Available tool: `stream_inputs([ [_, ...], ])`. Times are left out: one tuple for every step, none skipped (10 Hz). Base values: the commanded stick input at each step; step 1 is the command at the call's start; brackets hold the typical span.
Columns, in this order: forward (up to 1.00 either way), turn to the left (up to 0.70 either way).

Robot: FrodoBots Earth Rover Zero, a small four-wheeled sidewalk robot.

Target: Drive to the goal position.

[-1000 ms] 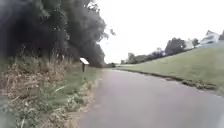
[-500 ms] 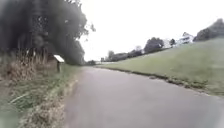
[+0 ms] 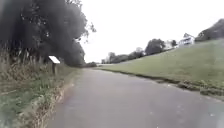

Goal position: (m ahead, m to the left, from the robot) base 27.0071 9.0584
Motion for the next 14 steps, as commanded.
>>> stream_inputs([
  [1.0,0.4],
  [1.0,0.4],
  [1.0,0.39],
  [1.0,0.15],
  [1.0,0.0],
  [1.0,0.0],
  [1.0,0.0],
  [1.0,0.0],
  [1.0,0.0],
  [1.0,0.0],
  [1.0,0.0],
  [1.0,0.0],
  [1.0,0.0],
  [1.0,0.0],
])
